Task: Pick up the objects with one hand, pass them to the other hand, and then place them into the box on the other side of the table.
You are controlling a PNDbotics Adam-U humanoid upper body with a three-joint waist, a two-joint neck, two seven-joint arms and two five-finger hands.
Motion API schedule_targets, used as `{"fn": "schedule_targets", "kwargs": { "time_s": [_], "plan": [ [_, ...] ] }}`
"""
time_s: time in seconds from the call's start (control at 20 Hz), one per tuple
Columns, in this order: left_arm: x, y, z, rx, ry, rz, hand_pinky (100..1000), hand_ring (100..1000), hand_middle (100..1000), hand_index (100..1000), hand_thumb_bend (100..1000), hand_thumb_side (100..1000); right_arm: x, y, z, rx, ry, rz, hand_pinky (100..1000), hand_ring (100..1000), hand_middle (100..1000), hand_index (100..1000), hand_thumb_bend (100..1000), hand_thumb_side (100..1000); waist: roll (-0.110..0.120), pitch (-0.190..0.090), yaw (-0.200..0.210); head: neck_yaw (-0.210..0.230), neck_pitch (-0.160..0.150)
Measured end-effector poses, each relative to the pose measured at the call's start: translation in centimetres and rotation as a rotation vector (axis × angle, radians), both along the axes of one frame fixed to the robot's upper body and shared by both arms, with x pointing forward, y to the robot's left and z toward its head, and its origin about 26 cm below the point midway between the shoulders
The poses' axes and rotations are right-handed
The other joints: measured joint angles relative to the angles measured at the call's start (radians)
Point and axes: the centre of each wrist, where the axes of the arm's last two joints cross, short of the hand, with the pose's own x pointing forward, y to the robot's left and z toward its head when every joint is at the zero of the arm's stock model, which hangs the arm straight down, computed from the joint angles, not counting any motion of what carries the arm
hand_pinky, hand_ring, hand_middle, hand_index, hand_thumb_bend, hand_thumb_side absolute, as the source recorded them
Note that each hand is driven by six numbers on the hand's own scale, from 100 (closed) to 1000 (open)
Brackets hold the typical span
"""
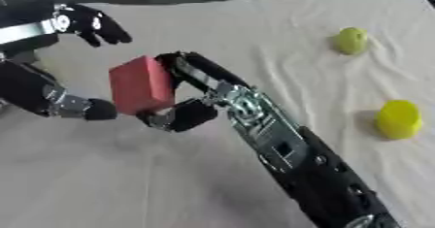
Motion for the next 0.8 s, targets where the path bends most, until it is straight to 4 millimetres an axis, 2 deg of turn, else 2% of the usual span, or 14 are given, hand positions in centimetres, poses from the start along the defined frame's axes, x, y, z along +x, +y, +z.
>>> {"fn": "schedule_targets", "kwargs": {
  "time_s": [0.8],
  "plan": [
    [2.0,-0.5,-1.9,0.073,-0.019,0.089,838,860,817,877,708,505,-0.8,1.1,0.7,0.007,-0.019,-0.018,658,476,438,553,100,181,-0.002,0.003,-0.006,0.017,0.001]
  ]
}}
